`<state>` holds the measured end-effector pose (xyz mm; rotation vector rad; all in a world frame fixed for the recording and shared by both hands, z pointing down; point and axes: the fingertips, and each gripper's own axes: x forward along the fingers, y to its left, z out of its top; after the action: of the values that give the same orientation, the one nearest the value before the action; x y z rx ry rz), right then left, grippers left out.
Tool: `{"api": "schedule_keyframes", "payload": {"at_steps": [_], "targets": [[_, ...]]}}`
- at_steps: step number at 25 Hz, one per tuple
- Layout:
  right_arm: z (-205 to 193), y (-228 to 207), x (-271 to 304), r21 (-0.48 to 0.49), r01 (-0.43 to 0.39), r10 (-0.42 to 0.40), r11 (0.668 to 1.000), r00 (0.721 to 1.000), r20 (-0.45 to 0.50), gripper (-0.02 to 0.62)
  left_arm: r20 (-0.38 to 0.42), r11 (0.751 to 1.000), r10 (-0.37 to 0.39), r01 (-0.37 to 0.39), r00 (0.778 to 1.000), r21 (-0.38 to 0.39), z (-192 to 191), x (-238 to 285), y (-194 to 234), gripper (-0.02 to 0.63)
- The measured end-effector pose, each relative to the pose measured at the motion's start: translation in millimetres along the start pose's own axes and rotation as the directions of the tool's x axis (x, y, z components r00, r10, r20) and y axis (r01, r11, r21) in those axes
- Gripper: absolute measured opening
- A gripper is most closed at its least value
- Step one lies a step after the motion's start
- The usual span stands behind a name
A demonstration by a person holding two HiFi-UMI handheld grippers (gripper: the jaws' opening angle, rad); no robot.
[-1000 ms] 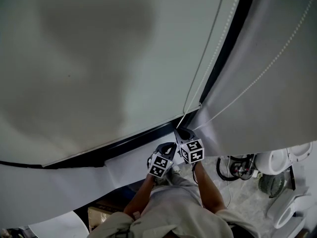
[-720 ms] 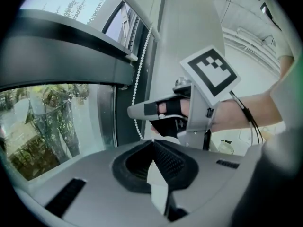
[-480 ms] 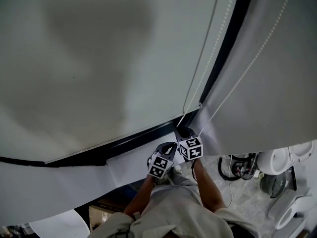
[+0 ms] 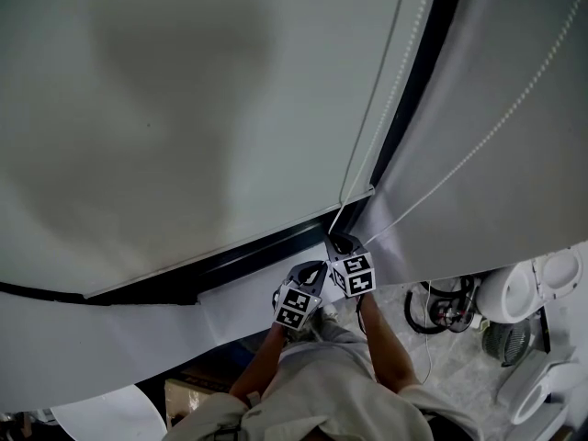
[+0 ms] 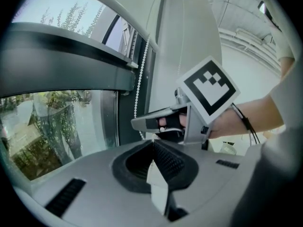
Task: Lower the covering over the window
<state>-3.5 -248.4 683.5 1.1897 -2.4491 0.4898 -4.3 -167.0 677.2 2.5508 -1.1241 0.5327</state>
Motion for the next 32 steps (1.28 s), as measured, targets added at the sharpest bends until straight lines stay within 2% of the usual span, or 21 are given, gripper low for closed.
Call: {"api": "schedule_keyframes", "payload": {"at_steps": [5, 10, 12, 14, 16, 22, 25, 27, 32], "targets": [[7.0, 6.0, -13.1, -0.077, 0.028, -0.027, 0.997, 0.999, 0.024, 0.017, 0.020, 1.000, 0.024, -0.024, 1.000, 0.002, 4.0, -7.0, 1.6, 0.015], [15.0, 14.6, -33.0, -0.121, 0.035, -0.028, 0.992, 0.998, 0.055, 0.108, 0.039, 0.999, 0.054, -0.054, 0.998, 0.000, 4.8, -17.3, 2.8, 0.017], [18.4, 18.9, -40.5, -0.138, 0.043, -0.035, 0.989, 0.997, 0.066, 0.125, 0.053, 0.998, 0.062, -0.062, 0.997, -0.005, 5.5, -23.8, 5.0, 0.020], [24.8, 20.0, -50.5, -0.151, 0.055, -0.044, 0.987, 0.996, 0.079, 0.155, 0.063, 0.998, 0.067, -0.066, 0.996, -0.012, 8.5, -28.2, 6.4, 0.060], [33.1, 20.3, -62.5, -0.159, 0.067, -0.052, 0.985, 0.994, 0.100, 0.158, 0.071, 0.997, 0.073, -0.072, 0.995, -0.021, 9.9, -31.4, 8.3, 0.097], [65.0, 33.0, -98.5, -0.170, 0.090, -0.055, 0.981, 0.977, 0.205, 0.155, 0.149, 0.996, 0.089, -0.085, 0.985, -0.028, 33.4, -53.9, 12.5, 0.104], [80.5, 40.7, -115.6, -0.173, 0.094, -0.048, 0.980, 0.966, 0.252, 0.133, 0.191, 0.998, 0.069, -0.067, 0.979, -0.015, 50.3, -65.2, 8.4, 0.109], [89.6, 44.3, -126.0, -0.170, 0.097, -0.046, 0.981, 0.959, 0.278, 0.130, 0.211, 0.998, 0.055, -0.055, 0.976, -0.009, 62.2, -72.4, 5.3, 0.141], [103.5, 51.3, -150.1, -0.154, 0.104, -0.049, 0.983, 0.945, 0.322, 0.114, 0.296, 0.998, 0.067, -0.068, 0.953, -0.008, 92.0, -96.6, 3.9, 0.147]]}}
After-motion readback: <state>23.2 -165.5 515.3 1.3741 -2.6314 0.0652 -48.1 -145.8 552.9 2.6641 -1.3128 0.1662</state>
